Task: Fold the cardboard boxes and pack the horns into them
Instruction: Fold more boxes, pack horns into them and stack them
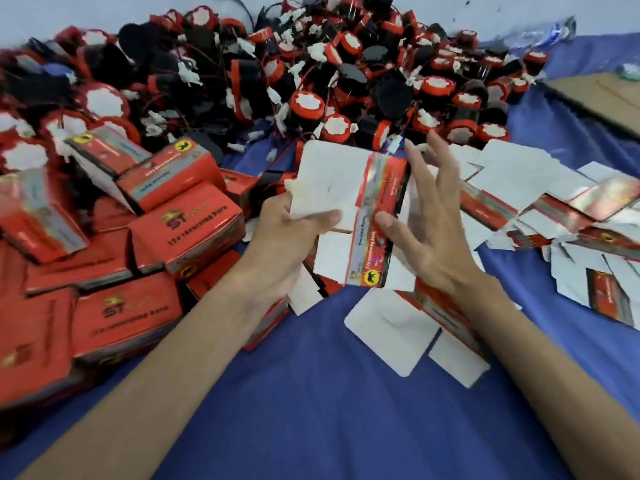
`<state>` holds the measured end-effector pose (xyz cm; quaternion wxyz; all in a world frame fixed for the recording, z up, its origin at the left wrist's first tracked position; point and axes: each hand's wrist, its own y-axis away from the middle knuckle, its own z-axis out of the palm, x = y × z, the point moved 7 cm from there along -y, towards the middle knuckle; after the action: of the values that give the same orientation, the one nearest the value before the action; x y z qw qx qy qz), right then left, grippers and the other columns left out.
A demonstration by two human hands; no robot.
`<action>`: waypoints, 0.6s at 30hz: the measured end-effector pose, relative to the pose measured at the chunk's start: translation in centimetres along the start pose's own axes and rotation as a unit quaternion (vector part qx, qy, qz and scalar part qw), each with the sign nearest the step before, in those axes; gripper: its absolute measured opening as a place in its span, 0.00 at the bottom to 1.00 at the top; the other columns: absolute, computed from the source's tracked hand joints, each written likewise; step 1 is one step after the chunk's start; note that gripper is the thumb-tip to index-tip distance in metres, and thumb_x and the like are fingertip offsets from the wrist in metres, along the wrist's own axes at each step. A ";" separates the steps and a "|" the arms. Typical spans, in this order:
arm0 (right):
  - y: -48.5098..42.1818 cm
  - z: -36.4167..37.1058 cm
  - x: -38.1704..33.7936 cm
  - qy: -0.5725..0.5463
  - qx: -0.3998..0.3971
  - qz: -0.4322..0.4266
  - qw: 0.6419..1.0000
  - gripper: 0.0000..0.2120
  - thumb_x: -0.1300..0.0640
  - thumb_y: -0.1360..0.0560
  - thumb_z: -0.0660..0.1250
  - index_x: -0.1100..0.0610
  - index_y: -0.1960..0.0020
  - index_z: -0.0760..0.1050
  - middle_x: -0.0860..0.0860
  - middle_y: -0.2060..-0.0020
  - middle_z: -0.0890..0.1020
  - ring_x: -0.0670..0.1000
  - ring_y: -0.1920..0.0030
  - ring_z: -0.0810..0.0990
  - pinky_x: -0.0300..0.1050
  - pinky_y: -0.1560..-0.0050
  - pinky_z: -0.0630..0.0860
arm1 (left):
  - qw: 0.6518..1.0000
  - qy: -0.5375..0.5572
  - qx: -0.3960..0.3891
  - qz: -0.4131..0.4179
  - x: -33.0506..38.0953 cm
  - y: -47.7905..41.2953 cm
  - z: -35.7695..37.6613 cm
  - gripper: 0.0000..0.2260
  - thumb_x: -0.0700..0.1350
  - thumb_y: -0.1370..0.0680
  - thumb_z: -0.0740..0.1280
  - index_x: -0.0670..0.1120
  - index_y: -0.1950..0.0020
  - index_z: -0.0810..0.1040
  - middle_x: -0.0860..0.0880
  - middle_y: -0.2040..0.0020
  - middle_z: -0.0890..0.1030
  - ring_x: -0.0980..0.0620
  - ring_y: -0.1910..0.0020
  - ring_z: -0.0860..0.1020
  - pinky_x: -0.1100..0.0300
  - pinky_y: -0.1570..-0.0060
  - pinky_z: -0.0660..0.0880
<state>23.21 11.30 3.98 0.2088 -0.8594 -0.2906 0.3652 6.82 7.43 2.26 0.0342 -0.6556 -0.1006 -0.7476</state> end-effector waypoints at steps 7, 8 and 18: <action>0.1 0.9 -0.8 -0.193 -0.106 -0.010 0.975 0.56 0.27 0.35 0.64 0.64 0.24 0.47 0.57 0.33 0.55 0.38 0.28 0.53 0.24 0.40 0.67 | 0.996 0.067 -0.024 -0.058 -0.5 -0.2 -0.3 0.12 0.27 0.26 0.65 0.43 0.56 0.81 0.49 0.60 0.85 0.50 0.61 0.84 0.56 0.61 0.81; 0.1 0.6 -1.0 -0.188 -0.102 -0.032 0.976 0.55 0.28 0.34 0.64 0.66 0.25 0.49 0.59 0.33 0.55 0.35 0.29 0.53 0.22 0.39 0.63 | 0.997 0.062 -0.015 -0.050 -0.5 -0.1 -0.3 0.12 0.27 0.26 0.65 0.43 0.56 0.81 0.49 0.59 0.86 0.50 0.60 0.84 0.55 0.59 0.82; 1.4 3.6 -1.8 0.190 -0.197 -0.095 0.957 0.66 0.20 0.44 0.64 0.55 0.22 0.37 0.61 0.23 0.39 0.57 0.24 0.33 0.54 0.27 0.33 | 0.998 -0.018 0.033 -0.050 -0.5 -0.2 -0.4 0.12 0.27 0.25 0.64 0.38 0.45 0.79 0.41 0.47 0.83 0.44 0.49 0.83 0.50 0.52 0.81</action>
<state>20.03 9.59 1.76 0.1207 -0.9055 -0.3918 0.1095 6.48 7.48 1.67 0.0172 -0.6619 -0.1585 -0.7324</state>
